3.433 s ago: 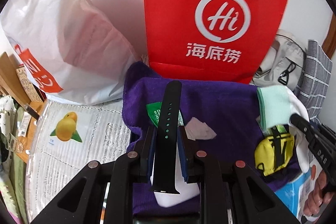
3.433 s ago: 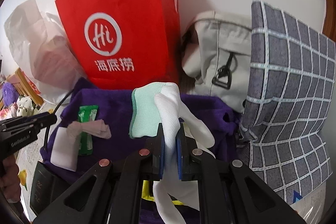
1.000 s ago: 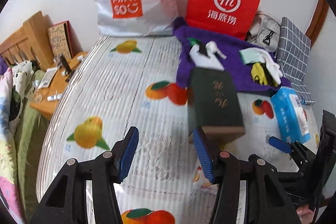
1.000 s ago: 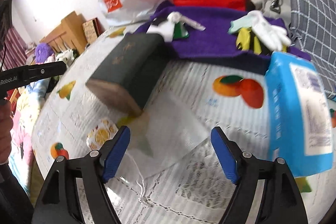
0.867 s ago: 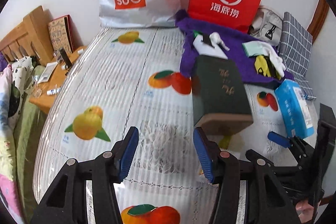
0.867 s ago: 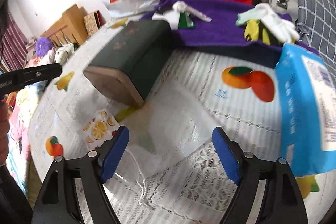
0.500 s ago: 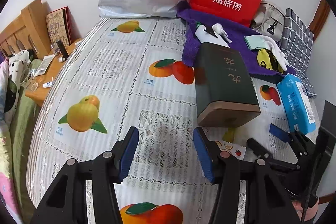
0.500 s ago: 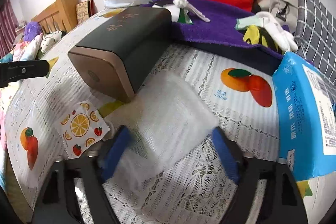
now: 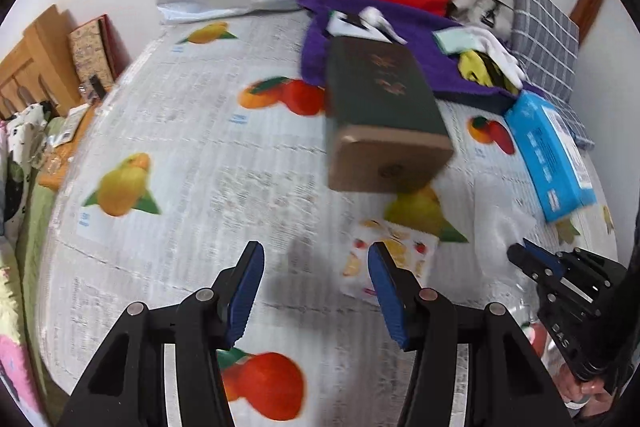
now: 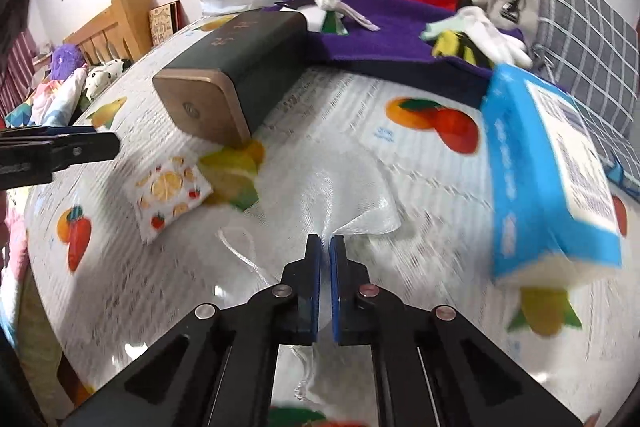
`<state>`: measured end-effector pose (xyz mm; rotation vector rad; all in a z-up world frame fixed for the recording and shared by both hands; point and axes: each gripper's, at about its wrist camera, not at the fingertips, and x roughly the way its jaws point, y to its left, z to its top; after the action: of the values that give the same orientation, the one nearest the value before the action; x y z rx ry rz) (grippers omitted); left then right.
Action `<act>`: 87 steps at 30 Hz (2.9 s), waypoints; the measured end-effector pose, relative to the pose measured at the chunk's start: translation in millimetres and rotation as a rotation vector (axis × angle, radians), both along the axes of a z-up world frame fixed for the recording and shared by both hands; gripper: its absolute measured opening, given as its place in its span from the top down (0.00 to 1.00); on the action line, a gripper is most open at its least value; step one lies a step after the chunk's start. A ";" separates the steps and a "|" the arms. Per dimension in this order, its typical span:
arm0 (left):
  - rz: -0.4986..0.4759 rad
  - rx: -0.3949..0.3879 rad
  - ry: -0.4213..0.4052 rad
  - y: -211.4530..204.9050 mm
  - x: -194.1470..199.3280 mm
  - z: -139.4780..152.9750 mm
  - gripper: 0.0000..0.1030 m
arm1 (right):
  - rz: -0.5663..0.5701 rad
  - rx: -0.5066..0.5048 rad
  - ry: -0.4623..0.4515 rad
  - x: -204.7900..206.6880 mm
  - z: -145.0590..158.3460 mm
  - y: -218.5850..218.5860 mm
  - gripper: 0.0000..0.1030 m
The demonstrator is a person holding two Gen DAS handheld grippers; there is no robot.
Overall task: Organize soft objects
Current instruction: 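Grasp the clear mesh bag with right tool while left tool moves toward the orange-print packet, then grasp the orange-print snack packet with left tool while right tool holds the mesh bag, then carry the snack packet with left tool while right tool carries the mesh bag to the towel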
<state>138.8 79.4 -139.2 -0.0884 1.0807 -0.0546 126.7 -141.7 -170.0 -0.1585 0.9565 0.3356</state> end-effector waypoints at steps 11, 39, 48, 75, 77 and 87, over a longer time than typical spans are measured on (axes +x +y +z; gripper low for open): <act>-0.097 0.061 0.046 -52.4 2.7 -27.0 0.34 | -0.092 0.018 0.021 -47.0 -3.3 -81.6 0.95; -0.140 0.072 -0.050 -70.6 2.1 -29.7 0.66 | -0.287 -0.011 -0.012 -41.4 -17.0 -88.7 0.05; -0.131 -0.008 -0.030 -57.6 1.7 -25.7 0.77 | -0.213 -0.031 -0.075 -49.6 -9.1 -75.5 0.78; -0.013 -0.001 -0.165 -38.9 -1.0 56.6 0.79 | -0.217 0.075 -0.190 -28.3 87.5 -83.9 0.94; 0.000 0.038 -0.187 -43.1 1.4 67.0 0.79 | -0.238 0.057 -0.201 -21.8 94.6 -86.0 0.94; 0.041 0.098 -0.240 -55.1 19.5 98.0 0.79 | -0.262 0.040 -0.268 3.7 127.3 -85.5 0.94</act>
<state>158.3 24.3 -41.2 -0.0147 0.8396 0.0247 130.4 -227.3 -42.6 -0.0392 0.6945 0.0885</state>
